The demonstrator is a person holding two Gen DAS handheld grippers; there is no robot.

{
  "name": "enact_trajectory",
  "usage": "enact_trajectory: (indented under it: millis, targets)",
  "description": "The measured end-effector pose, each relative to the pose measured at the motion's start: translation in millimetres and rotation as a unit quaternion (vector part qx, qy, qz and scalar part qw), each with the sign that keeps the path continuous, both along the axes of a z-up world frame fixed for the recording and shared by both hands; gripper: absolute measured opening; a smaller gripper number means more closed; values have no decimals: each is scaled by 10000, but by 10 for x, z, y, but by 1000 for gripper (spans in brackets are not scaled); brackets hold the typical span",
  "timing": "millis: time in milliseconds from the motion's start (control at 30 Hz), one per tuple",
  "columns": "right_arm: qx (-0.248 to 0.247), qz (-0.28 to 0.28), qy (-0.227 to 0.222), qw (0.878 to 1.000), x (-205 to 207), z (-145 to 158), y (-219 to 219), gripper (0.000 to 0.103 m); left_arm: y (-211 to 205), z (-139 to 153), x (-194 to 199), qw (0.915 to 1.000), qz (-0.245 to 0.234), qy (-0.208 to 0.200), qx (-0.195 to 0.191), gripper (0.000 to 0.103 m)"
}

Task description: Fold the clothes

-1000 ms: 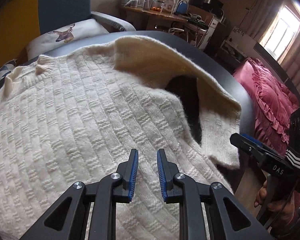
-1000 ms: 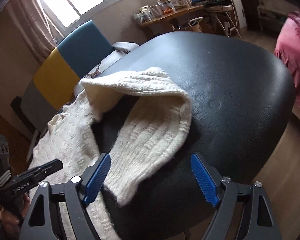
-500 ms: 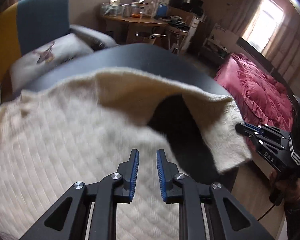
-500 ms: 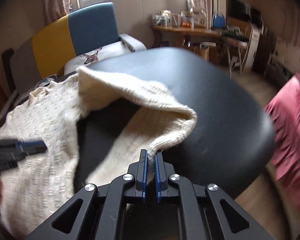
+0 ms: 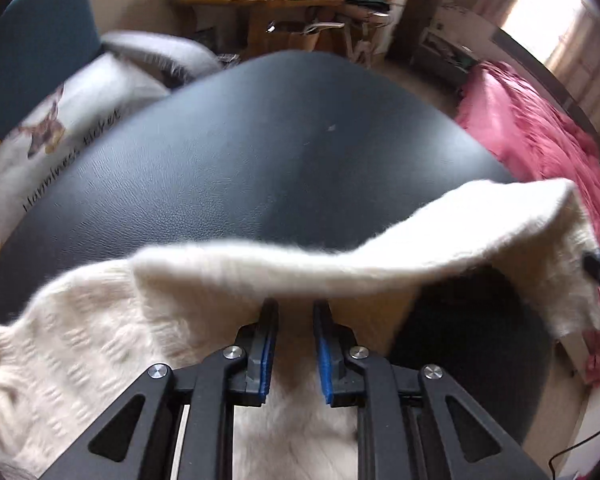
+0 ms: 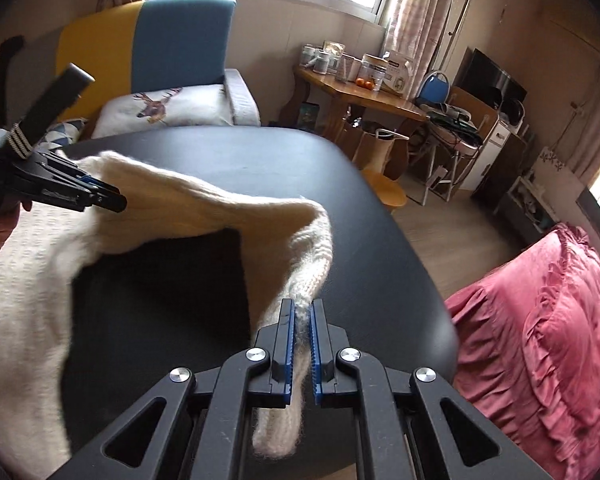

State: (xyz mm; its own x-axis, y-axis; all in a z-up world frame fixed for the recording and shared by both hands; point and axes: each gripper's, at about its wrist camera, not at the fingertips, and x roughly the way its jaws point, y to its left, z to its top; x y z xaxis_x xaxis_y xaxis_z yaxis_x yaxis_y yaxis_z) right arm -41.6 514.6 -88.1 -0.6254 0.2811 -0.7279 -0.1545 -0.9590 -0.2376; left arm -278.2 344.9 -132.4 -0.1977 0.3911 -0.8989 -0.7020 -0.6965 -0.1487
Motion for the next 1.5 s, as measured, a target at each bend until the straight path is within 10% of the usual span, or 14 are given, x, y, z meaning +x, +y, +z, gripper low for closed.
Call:
enact_trajectory:
  millis: [300, 433, 500, 600, 767, 900, 1133, 1333, 1500]
  targets:
    - [-20, -126, -376, 9992, -894, -70, 665, 8, 44, -121, -19, 9997, -185, 180, 9, 17]
    - [-779, -455, -176, 9958, -1147, 55, 1089, 17, -31, -86, -75, 9997, 13, -35, 246, 17]
    - [-1243, -808, 350, 9883, -1002, 227, 1245, 50, -89, -52, -92, 9990, 142, -121, 398, 17]
    - [-2200, -1159, 1171, 9615, -579, 395, 1403, 90, -175, 18, -6, 9983, 157, -57, 567, 17]
    - [-3700, -1369, 1133, 9119, -270, -94, 1387, 88, -245, 40, 264, 9990, -92, 211, 377, 17]
    - [-4534, -1716, 1208, 8663, -325, -535, 1351, 66, -217, -16, 411, 9993, -189, 285, 162, 18]
    - [-5037, -2731, 1527, 8053, -541, -971, 1417, 63, -284, -80, 395, 9993, -241, 66, 292, 20]
    - [-4773, -2914, 1693, 8115, -785, -949, 1390, 64, -343, -71, 406, 9986, -170, -63, 491, 20]
    - [-4461, -2823, 1558, 8349, -952, -855, 1389, 89, -364, -79, 415, 9982, -168, -68, 570, 20]
